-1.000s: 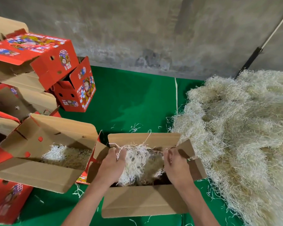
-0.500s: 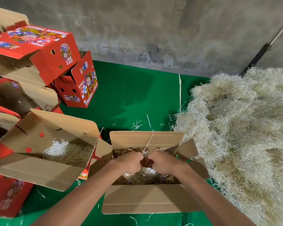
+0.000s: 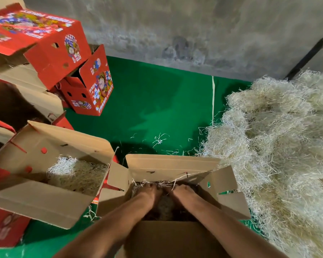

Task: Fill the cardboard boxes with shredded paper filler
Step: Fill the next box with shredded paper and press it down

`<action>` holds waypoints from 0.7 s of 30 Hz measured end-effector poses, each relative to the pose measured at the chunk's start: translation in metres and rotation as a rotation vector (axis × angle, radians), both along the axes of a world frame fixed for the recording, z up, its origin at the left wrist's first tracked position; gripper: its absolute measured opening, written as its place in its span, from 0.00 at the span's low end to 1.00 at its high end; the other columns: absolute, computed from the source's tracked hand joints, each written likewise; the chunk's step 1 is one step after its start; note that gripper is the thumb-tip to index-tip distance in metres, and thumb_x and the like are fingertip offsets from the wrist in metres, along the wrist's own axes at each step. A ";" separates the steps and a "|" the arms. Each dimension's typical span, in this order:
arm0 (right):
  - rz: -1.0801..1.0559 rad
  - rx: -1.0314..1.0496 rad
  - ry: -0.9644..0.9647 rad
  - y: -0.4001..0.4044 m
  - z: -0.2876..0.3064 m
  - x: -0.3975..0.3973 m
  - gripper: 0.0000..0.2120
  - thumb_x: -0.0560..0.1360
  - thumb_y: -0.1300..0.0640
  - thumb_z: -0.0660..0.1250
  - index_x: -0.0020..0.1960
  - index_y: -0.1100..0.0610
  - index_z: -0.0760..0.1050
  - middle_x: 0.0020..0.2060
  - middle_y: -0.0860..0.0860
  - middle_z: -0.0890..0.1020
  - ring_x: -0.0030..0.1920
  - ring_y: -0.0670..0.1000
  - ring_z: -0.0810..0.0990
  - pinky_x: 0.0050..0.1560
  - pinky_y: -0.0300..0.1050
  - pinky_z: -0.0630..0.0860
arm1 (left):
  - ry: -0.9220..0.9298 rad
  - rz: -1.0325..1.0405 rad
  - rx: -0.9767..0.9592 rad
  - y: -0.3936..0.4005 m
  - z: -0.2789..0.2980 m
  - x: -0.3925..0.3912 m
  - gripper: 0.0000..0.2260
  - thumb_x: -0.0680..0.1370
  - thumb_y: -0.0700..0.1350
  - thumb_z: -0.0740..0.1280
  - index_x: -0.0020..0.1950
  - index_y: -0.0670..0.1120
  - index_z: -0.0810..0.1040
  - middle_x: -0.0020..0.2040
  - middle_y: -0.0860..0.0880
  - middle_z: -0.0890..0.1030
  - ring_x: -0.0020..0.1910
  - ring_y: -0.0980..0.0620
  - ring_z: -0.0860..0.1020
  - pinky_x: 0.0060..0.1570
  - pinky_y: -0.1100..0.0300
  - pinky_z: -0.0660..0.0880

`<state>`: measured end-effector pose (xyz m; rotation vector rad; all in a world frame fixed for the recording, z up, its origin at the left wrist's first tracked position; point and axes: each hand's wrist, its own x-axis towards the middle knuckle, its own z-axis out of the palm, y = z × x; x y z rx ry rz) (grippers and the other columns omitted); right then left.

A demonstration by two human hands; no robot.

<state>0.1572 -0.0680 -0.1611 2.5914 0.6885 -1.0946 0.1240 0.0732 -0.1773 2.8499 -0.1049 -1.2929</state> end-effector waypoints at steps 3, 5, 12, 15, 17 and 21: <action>0.049 -0.133 -0.029 -0.010 -0.002 -0.003 0.15 0.81 0.65 0.61 0.67 0.65 0.74 0.64 0.61 0.78 0.65 0.60 0.76 0.65 0.53 0.74 | 0.029 -0.076 0.062 0.001 -0.002 0.001 0.36 0.79 0.41 0.69 0.81 0.54 0.53 0.80 0.40 0.54 0.79 0.37 0.53 0.75 0.45 0.59; 0.091 -0.205 -0.056 -0.011 0.000 -0.006 0.17 0.82 0.63 0.61 0.69 0.63 0.73 0.65 0.61 0.77 0.65 0.60 0.76 0.62 0.53 0.75 | 0.046 -0.123 0.073 -0.001 0.000 0.002 0.39 0.77 0.50 0.71 0.81 0.55 0.51 0.79 0.39 0.55 0.78 0.36 0.54 0.74 0.43 0.59; 0.160 -0.378 -0.031 -0.024 0.017 -0.016 0.20 0.82 0.60 0.62 0.73 0.61 0.70 0.72 0.59 0.72 0.72 0.61 0.70 0.69 0.57 0.68 | 0.014 -0.152 0.029 -0.002 0.017 -0.015 0.34 0.79 0.42 0.67 0.79 0.61 0.56 0.80 0.41 0.56 0.76 0.33 0.56 0.68 0.37 0.66; 0.115 -0.242 -0.054 -0.032 0.034 -0.016 0.17 0.79 0.61 0.63 0.67 0.61 0.75 0.65 0.59 0.78 0.64 0.60 0.77 0.60 0.54 0.75 | -0.067 -0.122 0.003 -0.006 0.034 -0.022 0.22 0.80 0.40 0.63 0.74 0.48 0.70 0.77 0.41 0.64 0.75 0.39 0.62 0.74 0.38 0.60; 0.104 -0.106 -0.145 -0.030 0.047 -0.017 0.15 0.77 0.62 0.65 0.63 0.59 0.79 0.60 0.57 0.81 0.60 0.59 0.80 0.56 0.52 0.78 | -0.181 -0.081 -0.084 -0.009 0.041 -0.022 0.17 0.79 0.35 0.62 0.69 0.41 0.74 0.77 0.40 0.64 0.76 0.39 0.62 0.76 0.42 0.58; 0.259 0.253 -0.268 -0.020 0.045 -0.024 0.10 0.77 0.65 0.65 0.57 0.61 0.80 0.53 0.60 0.81 0.56 0.61 0.79 0.57 0.53 0.75 | -0.235 -0.001 -0.134 -0.014 0.050 -0.015 0.13 0.78 0.33 0.63 0.62 0.39 0.76 0.64 0.41 0.76 0.64 0.42 0.74 0.65 0.51 0.69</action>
